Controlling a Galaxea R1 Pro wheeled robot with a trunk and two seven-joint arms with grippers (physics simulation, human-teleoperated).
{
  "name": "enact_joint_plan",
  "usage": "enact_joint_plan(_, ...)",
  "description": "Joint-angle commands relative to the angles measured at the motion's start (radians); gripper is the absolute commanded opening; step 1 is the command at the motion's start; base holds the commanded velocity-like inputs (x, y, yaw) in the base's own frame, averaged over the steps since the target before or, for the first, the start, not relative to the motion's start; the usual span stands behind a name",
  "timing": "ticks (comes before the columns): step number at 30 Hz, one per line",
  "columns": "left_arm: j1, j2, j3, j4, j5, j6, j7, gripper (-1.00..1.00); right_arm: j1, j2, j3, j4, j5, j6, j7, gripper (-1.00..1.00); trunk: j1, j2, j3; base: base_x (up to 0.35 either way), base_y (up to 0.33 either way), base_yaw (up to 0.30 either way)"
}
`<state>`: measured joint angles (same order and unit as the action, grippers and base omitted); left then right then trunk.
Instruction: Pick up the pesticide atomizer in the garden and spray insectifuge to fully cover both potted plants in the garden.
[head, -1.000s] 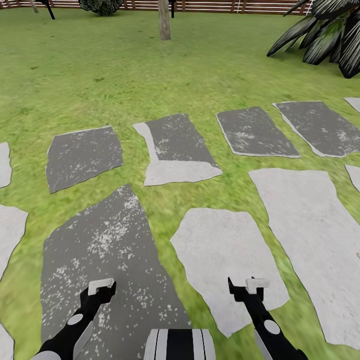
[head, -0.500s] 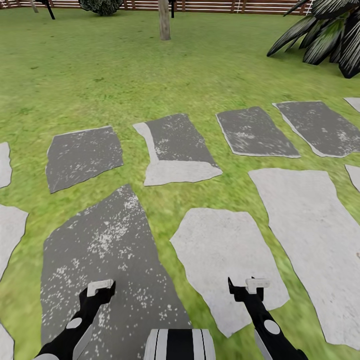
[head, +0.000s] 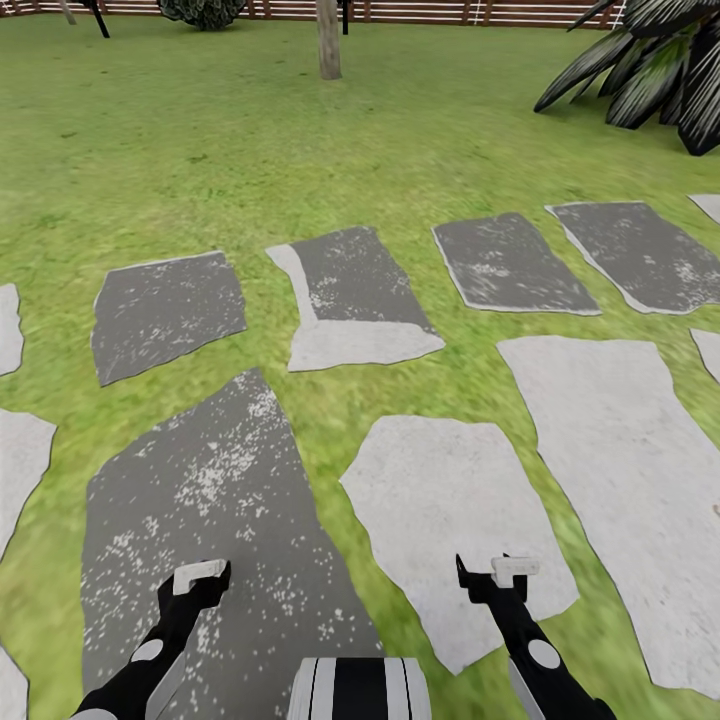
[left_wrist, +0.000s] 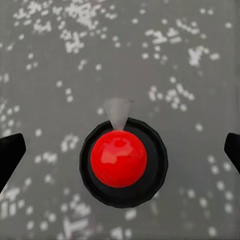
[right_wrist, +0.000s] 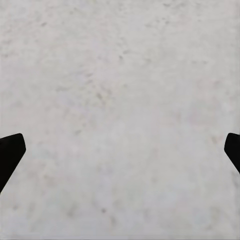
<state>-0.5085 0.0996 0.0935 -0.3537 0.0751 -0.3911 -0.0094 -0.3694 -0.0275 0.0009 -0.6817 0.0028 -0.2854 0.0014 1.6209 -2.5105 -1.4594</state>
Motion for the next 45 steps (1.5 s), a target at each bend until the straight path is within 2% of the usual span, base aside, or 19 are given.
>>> enact_joint_plan(1, -0.001, 0.0, -0.001, 0.001, 0.008, -0.003, -0.001, 1.0, 0.0, 0.0, 0.0, 0.001, 0.0, -0.003, 0.0, 1.0, 0.0, 0.0, -0.002, 0.0, 0.0, 0.0)
enact_joint_plan(36, -0.001, -0.001, -0.001, 0.001, 0.008, -0.003, -0.001, 1.0, 0.0, 0.0, 0.001, 0.001, 0.0, -0.003, 0.0, 1.0, 0.0, 0.0, -0.026, 0.0, 0.0, 0.0)
enact_joint_plan(37, -0.001, -0.001, -0.001, 0.001, 0.008, -0.003, 0.0, -1.0, 0.0, 0.0, 0.001, 0.001, 0.0, -0.003, 0.0, 1.0, 0.0, 0.0, -0.026, 0.0, 0.0, 0.0)
enact_joint_plan(45, -0.001, -0.001, 0.001, 0.0, 0.01, -0.006, 0.0, -1.0, 0.0, 0.0, 0.001, 0.001, 0.0, -0.003, 0.0, 1.0, 0.0, 0.0, -0.026, 0.0, 0.0, 0.0)
